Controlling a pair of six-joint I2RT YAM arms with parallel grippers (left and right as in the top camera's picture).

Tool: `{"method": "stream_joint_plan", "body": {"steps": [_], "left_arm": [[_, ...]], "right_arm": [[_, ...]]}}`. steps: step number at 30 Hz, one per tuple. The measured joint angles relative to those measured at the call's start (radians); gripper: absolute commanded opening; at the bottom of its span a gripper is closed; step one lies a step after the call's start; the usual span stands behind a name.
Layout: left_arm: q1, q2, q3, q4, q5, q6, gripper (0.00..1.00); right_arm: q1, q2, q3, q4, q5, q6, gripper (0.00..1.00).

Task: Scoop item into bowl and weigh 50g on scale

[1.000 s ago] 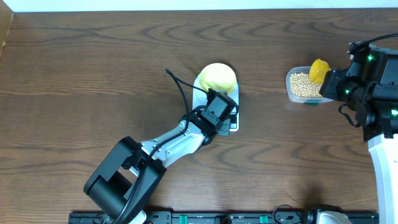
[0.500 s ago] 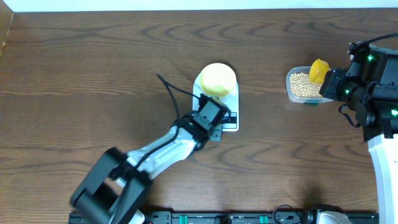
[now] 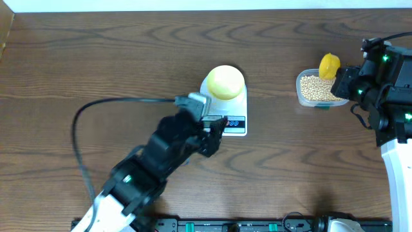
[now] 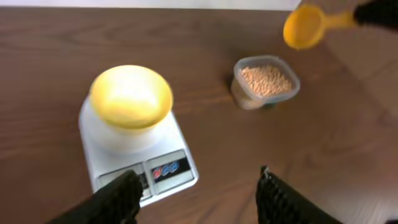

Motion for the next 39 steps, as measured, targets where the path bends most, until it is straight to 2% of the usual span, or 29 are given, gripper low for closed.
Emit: {"method": "stream_joint_plan", "body": {"steps": [1,2,3,10,17,25,39], "left_arm": [[0.000,-0.031,0.000,-0.028,-0.008,0.023,0.64],[0.000,-0.053,0.000,-0.050,-0.024,0.042,0.76],[0.000,-0.074,0.000,-0.082,-0.047,0.060,0.99],[-0.001,-0.128,0.003,-0.313,-0.317,0.115,0.99],[-0.001,-0.117,0.003,-0.488,-0.409,0.125,0.99],[-0.001,-0.097,0.003,-0.513,-0.431,0.125,0.99],[-0.001,-0.058,0.003,-0.513,-0.431,0.125,0.99]], "right_arm": [[0.000,0.000,0.000,0.011,-0.003,-0.002,0.01],[0.000,0.000,0.000,0.024,-0.006,-0.007,0.01],[0.000,0.000,0.000,0.035,-0.008,-0.011,0.01],[0.000,0.000,0.000,0.136,-0.010,-0.035,0.01],[0.000,0.001,0.000,0.187,0.002,-0.071,0.01],[0.000,0.019,0.000,0.192,0.132,-0.102,0.01],[-0.005,0.019,0.000,0.238,0.169,-0.105,0.01]]}}
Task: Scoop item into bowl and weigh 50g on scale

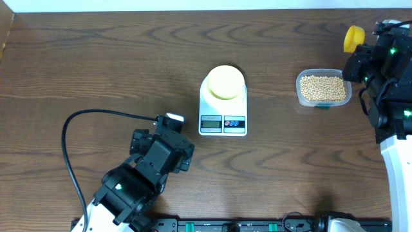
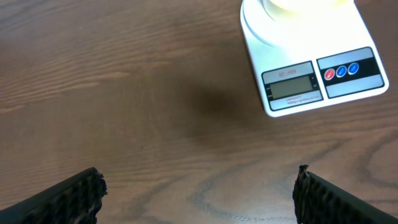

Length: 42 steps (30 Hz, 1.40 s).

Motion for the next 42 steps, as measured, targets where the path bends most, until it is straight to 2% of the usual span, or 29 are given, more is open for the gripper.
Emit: {"method": "stream_joint_plan", "body": {"steps": [6,15,25,30,36,38,42], "left_arm": [[0.000,0.039,0.000,0.022,0.000,0.000,0.99],[0.000,0.051,0.000,0.298,-0.001,0.003,0.99],[0.000,0.051,0.000,0.512,0.000,0.003,1.00],[0.000,0.058,0.000,0.477,0.023,0.005,0.99],[0.000,0.143,0.017,0.286,0.172,0.014,0.99],[0.000,0.164,0.034,0.290,0.242,0.010,0.99],[0.000,0.169,0.062,0.407,0.327,0.001,0.99]], "right_arm": [[-0.011,0.000,0.000,0.060,0.001,0.000,0.01],[-0.012,0.000,0.000,0.219,0.003,0.000,0.01],[-0.012,0.001,0.000,0.241,-0.018,0.000,0.01],[-0.012,0.002,0.000,0.247,-0.069,0.000,0.01],[-0.012,0.002,0.000,0.315,-0.098,0.000,0.01],[-0.012,0.002,0.000,0.330,-0.109,0.000,0.01],[-0.012,0.002,0.000,0.356,-0.157,0.000,0.01]]}}
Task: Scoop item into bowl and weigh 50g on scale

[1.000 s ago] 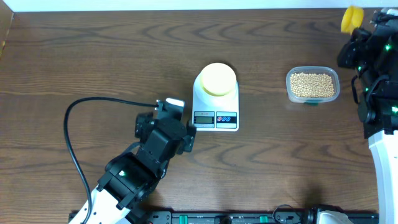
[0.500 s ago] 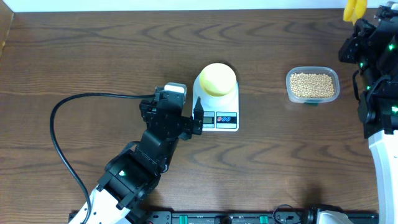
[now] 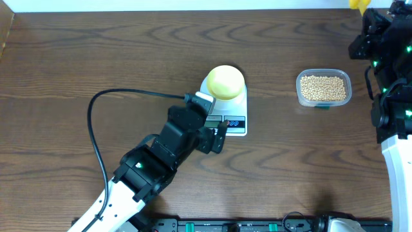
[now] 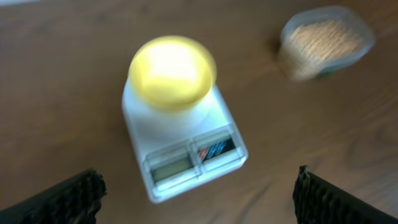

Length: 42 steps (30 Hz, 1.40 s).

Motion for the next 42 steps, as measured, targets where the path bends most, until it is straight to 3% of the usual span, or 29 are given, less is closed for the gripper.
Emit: {"method": "stream_joint_plan", "body": {"steps": [6,12,16,22,26,27,31,33,42], "left_arm": [[0.004,-0.001,0.010,0.040,0.028,-0.002,0.99],[0.016,0.031,0.016,-0.155,-0.060,-0.028,0.99],[0.018,0.105,0.034,-0.196,-0.066,-0.059,0.99],[0.022,0.242,0.228,-0.306,-0.004,-0.109,0.99],[0.024,0.290,0.305,-0.248,0.072,-0.115,0.99],[0.023,0.291,0.308,-0.231,0.087,-0.116,0.96],[0.024,0.291,0.310,-0.211,0.116,-0.130,0.27],[0.023,0.295,0.310,-0.212,0.116,-0.133,0.08],[0.023,0.452,0.309,-0.219,0.115,-0.134,0.07]], "right_arm": [[0.000,0.000,0.000,0.008,-0.049,0.000,0.01],[0.000,0.000,0.000,0.007,-0.066,0.000,0.01],[0.000,0.000,0.000,0.007,-0.068,0.000,0.01],[0.000,0.000,0.000,0.007,-0.070,0.000,0.01],[0.000,0.000,0.000,0.007,-0.070,0.000,0.01],[0.000,0.000,0.000,0.007,-0.070,0.000,0.01],[0.000,0.000,0.000,0.007,-0.070,0.000,0.01],[0.000,0.000,0.000,0.007,-0.070,0.000,0.01],[0.000,0.000,0.000,0.007,-0.070,-0.024,0.01]]}}
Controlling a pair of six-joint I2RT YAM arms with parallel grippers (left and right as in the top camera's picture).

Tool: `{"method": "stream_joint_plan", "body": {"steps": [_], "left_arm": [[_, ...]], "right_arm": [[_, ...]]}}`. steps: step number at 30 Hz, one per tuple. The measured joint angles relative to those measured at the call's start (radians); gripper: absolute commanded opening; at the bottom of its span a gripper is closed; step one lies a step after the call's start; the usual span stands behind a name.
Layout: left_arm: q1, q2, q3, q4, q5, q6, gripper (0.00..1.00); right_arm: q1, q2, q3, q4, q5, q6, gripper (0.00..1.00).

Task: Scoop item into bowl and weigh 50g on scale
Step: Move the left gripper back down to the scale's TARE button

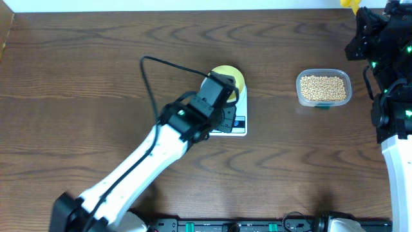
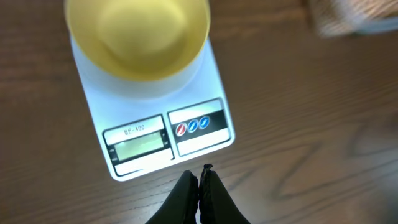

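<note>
The yellow bowl (image 2: 137, 34) stands on the white scale (image 2: 214, 74); in the overhead view the bowl (image 1: 235, 76) is half covered by my left arm. My left gripper (image 2: 200, 177) is shut with nothing in it, just in front of the scale's display and buttons (image 2: 193, 126). From overhead the left gripper (image 1: 222, 121) sits over the scale's front edge. A clear tub of tan grains (image 1: 323, 88) stands to the right. At the far right corner, my right gripper (image 1: 356, 13) holds the yellow scoop (image 1: 348, 3), mostly cut off by the frame.
A black cable (image 1: 151, 77) loops from the left arm over the table left of the scale. The right arm's body (image 1: 393, 96) stands along the right edge, beside the tub. The tub shows blurred at the top right of the left wrist view.
My left gripper was wide open in front of the scale; now it is shut and closer to the display and buttons. The right arm and scoop have barely shifted.
First my left gripper was open at the scale's front while the right held the scoop over the tub. Then the left arm was back at the lower left and the scoop was beyond the tub. Later the left gripper was open before the scale again; now it is shut there.
</note>
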Motion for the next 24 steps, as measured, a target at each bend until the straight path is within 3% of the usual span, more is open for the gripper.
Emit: {"method": "stream_joint_plan", "body": {"steps": [16,24], "left_arm": [[-0.049,0.241,0.000,0.007,-0.090,0.001,0.07],[-0.084,0.291,-0.002,0.110,-0.105,0.001,0.07]], "right_arm": [[0.000,0.000,0.000,-0.008,0.000,-0.011,0.01],[0.000,0.000,0.000,-0.012,0.000,-0.011,0.01]]}}
